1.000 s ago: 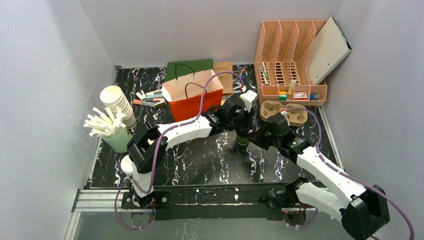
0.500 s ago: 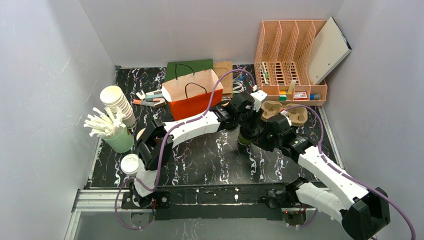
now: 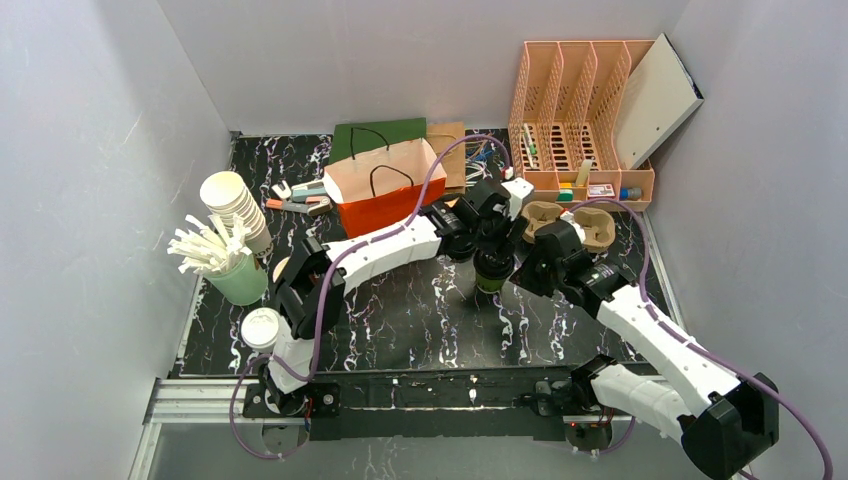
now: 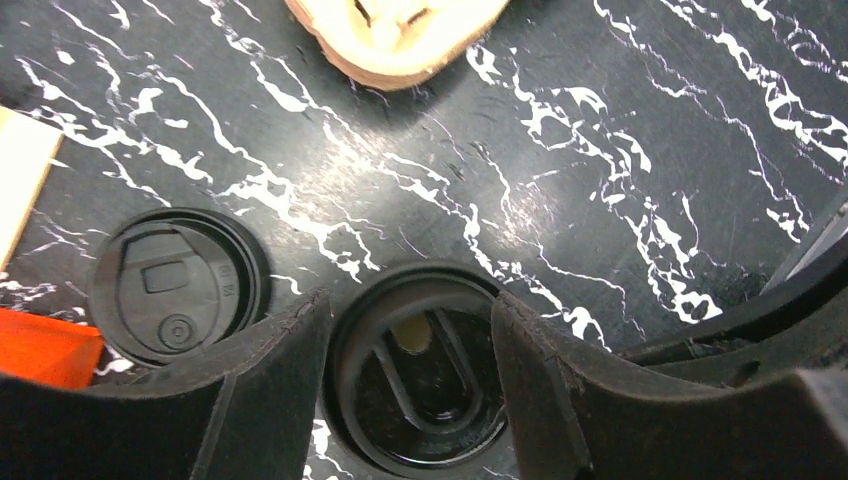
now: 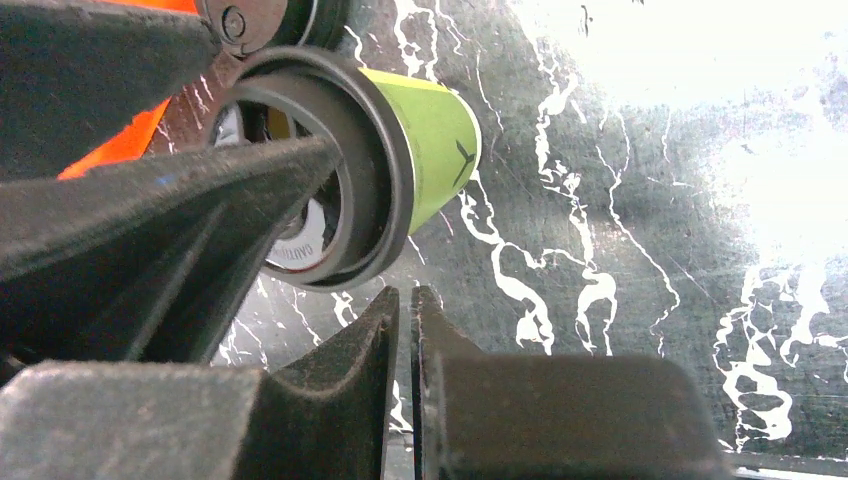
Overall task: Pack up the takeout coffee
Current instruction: Adjust the cup lid on the coffee cup.
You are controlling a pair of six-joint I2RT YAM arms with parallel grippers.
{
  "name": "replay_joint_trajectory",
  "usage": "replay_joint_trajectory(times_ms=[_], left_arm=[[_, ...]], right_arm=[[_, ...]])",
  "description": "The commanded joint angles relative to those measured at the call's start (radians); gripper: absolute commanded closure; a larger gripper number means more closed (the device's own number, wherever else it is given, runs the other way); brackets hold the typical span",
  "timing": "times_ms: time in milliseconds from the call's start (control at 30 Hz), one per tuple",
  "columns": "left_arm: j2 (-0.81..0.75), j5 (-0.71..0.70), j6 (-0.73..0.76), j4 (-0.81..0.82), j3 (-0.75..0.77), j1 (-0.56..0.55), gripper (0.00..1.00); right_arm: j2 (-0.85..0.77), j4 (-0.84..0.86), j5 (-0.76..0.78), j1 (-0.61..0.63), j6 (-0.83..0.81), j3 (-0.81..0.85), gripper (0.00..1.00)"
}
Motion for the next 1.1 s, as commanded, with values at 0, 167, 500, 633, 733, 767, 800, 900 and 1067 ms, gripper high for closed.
replay_joint_trajectory(times_ms=[0, 167, 500, 633, 733, 767, 800, 900, 1067], left_arm=[[-0.03, -0.035, 0.028, -0.043, 0.091, 0.017, 0.41], [-0.031, -0.047, 0.029, -0.062, 0.136, 0.025, 0.39], [-0.248, -0.116, -0.15, -0.041, -0.14, 0.026, 0.6], [-0.374, -0.171, -0.24, 0.011, -0.319, 0.029, 0.66], [-0.433, -0.182, -0.28, 0.047, -0.402, 0.042, 0.69], [-0.439, -0.178, -0.29, 0.053, -0.415, 0.049, 0.7], [-0.439, -0.171, -0.301, 0.058, -0.425, 0.059, 0.71], [-0.423, -0.123, -0.318, 0.082, -0.447, 0.093, 0.74], [-0.396, -0.048, -0.342, 0.156, -0.482, 0.119, 0.75]], right_arm=[[-0.008, -0.022, 0.025, -0.004, -0.052, 0.063, 0.82], [-0.015, -0.038, 0.036, -0.004, -0.085, 0.086, 0.82], [0.014, -0.017, -0.036, -0.037, -0.198, 0.105, 0.82], [0.013, 0.024, -0.137, -0.093, -0.237, 0.085, 0.82], [0.011, 0.069, -0.252, -0.174, -0.271, 0.054, 0.82], [0.013, 0.086, -0.296, -0.21, -0.284, 0.044, 0.81], [0.016, 0.102, -0.336, -0.251, -0.296, 0.035, 0.81], [0.033, 0.128, -0.405, -0.304, -0.33, 0.023, 0.8], [0.049, 0.148, -0.428, -0.325, -0.355, 0.002, 0.79]])
